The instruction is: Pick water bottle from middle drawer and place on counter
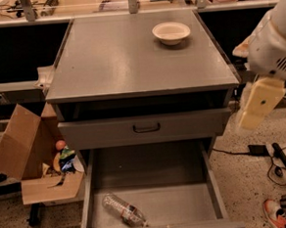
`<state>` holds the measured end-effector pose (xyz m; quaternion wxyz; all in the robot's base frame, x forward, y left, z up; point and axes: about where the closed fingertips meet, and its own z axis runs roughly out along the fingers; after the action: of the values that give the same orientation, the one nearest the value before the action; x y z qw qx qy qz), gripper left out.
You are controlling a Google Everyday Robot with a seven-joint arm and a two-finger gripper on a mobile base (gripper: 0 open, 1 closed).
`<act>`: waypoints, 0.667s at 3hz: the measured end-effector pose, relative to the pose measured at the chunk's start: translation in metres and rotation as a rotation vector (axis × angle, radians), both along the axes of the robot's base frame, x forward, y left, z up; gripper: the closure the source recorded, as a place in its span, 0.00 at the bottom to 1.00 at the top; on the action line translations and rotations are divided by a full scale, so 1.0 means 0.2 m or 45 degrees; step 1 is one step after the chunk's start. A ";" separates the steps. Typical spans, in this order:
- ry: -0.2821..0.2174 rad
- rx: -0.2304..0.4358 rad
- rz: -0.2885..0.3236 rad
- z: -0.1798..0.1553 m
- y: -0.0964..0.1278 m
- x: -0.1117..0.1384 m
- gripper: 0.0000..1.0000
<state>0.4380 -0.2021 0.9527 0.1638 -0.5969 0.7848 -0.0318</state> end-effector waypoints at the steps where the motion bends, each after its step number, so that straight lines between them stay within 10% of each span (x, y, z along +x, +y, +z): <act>1: 0.037 0.072 -0.043 -0.28 0.13 -0.03 0.00; 2: 0.103 0.172 -0.078 -0.65 0.32 -0.07 0.00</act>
Offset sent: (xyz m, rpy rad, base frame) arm -0.0273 0.1240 -0.2922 0.2518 0.1762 -0.1047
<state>0.4244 -0.1377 0.8228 0.1708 -0.5609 0.8091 0.0403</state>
